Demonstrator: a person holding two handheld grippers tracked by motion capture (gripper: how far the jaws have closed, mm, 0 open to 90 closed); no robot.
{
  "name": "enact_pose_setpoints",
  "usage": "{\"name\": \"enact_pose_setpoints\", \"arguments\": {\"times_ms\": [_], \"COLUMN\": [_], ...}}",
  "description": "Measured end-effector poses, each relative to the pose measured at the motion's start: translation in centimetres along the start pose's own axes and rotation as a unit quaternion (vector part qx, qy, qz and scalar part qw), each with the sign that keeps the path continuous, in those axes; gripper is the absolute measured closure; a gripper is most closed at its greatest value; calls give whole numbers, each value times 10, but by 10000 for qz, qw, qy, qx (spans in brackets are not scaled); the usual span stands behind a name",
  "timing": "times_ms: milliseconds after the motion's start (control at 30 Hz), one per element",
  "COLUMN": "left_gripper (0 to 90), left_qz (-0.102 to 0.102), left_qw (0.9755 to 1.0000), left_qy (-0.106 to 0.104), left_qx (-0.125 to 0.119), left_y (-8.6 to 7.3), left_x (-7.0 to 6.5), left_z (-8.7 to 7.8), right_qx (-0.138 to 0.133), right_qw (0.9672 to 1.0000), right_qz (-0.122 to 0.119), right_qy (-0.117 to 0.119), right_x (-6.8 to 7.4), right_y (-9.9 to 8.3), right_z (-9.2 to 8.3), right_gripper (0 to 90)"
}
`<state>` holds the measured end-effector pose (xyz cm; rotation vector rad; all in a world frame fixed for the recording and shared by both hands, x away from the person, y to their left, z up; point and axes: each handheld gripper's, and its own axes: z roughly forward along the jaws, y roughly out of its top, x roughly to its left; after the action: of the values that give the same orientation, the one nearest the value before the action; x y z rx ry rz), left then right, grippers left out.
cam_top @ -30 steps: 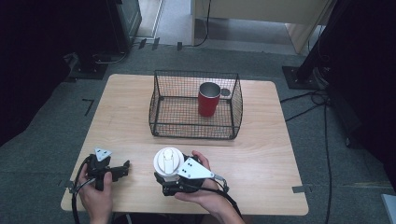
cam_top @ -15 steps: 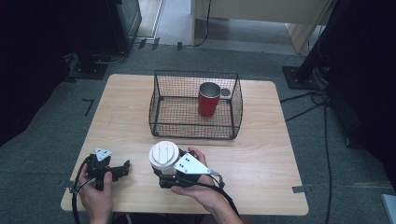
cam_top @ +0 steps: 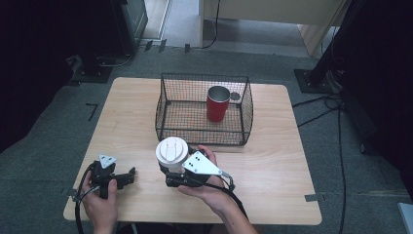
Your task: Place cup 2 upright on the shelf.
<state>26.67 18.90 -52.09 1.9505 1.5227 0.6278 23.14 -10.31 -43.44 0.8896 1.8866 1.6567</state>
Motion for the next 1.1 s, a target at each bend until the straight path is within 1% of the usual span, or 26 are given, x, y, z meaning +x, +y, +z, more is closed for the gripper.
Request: {"name": "enact_pose_setpoints", "arguments": {"times_ms": [233, 367, 500, 600, 767, 933, 1100], "left_gripper": [0, 0, 0, 0, 0, 0, 0], "left_qz": [-1, -1, -1, 1, 1, 13, 13], "left_qw": [10000, 10000, 10000, 10000, 10000, 10000, 10000], "left_qy": [-2, -1, -4, -3, -3, 3, 3], "left_qx": [-9, -9, -4, -3, -2, 13, 12], "left_y": [0, 0, 0, 0, 0, 0, 0], "left_x": [0, 0, 0, 0, 0, 0, 0], "left_z": [0, 0, 0, 0, 0, 0, 0], "right_qx": [-186, -299, -375, -434, -557, -703, -750], "right_qw": [9997, 9993, 9985, 9979, 9961, 9936, 9916], "right_qz": [-94, -84, -144, -142, -115, -110, -126], "right_qy": [-111, -231, -376, -470, -671, -882, -1048], "right_x": [-3, -6, -11, -15, -24, -35, -44], "right_y": [19, 31, 43, 50, 64, 77, 87], "right_z": [6, 10, 17, 20, 26, 34, 42], "right_gripper": [154, 153, 153, 153, 153, 153, 153]}}
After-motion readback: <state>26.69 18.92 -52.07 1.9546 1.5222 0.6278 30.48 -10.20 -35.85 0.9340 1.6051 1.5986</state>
